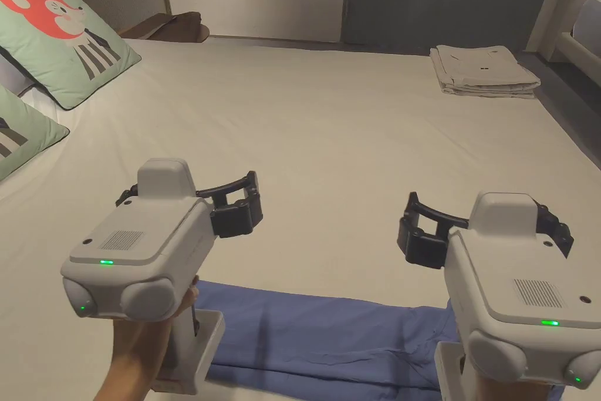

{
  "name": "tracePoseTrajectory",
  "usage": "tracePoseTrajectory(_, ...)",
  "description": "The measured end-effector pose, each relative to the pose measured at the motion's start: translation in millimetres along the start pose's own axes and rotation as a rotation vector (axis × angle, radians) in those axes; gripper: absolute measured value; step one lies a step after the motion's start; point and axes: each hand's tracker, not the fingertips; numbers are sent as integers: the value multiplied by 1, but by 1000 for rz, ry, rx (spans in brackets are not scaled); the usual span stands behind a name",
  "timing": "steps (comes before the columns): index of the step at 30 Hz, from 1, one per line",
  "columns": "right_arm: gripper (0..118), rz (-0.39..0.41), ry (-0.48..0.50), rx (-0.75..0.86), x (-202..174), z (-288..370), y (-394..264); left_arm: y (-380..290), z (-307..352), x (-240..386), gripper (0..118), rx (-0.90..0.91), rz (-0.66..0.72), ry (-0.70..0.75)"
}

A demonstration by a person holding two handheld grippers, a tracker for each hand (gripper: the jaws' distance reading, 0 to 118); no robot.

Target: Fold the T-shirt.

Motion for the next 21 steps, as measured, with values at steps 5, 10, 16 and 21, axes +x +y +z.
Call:
tracePoseTrajectory(5, 48, -3, -47, 66, -8, 5, 5, -8, 2, 13, 68, 125, -91, 86)
tracePoseTrajectory(10, 0, 7, -52, 72, -7, 3, 5, -12, -4, 14, 0, 120, -98, 100)
tracePoseTrajectory(16, 0, 24, -58, 81, -8, 2, 4, -13, -9, 13, 0, 91, -85, 78)
tracePoseTrajectory(21, 0, 33, -47, 74, -9, 0, 5, -8, -20, -19, 0, -96, 40, -85)
